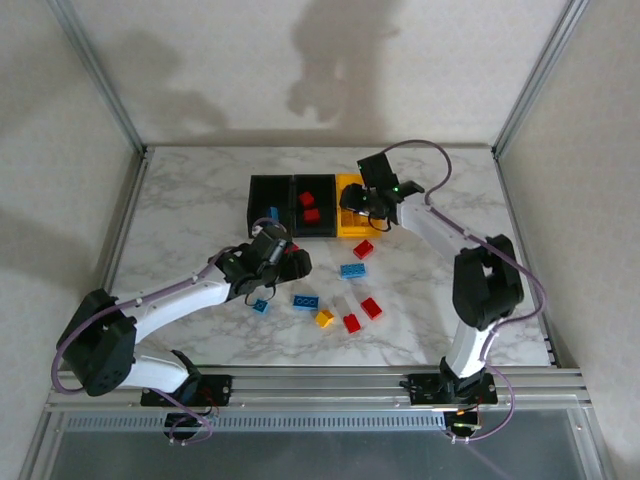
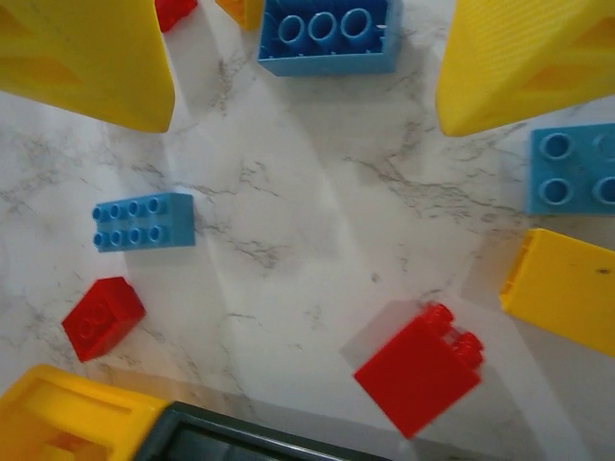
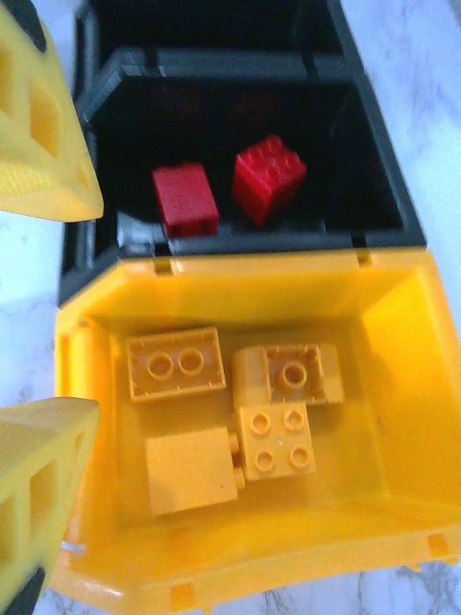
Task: Sort the legos into containers by color
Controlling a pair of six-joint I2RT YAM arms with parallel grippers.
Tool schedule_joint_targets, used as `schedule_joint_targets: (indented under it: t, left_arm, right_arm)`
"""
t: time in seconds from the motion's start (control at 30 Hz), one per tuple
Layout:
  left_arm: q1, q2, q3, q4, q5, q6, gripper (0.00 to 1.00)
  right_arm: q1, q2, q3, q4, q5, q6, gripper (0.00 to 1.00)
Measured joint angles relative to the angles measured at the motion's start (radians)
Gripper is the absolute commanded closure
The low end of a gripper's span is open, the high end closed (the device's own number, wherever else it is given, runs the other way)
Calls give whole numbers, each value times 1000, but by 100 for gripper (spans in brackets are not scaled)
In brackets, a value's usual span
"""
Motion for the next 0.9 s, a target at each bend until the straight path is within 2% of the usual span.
schedule_joint_targets:
  t: [0.37, 0.63, 0.9]
  left_arm:
    - [154, 11, 32, -77, -14, 51, 31]
    - [164, 158, 101, -112, -50, 137, 27]
    - [164, 302, 187, -151, -86, 193, 25]
  right_arm:
    - [74, -303, -320, 59, -44, -24, 53]
    - [110, -478, -521, 117, -99, -21, 53]
    - [112, -507, -545, 126, -101, -23, 53]
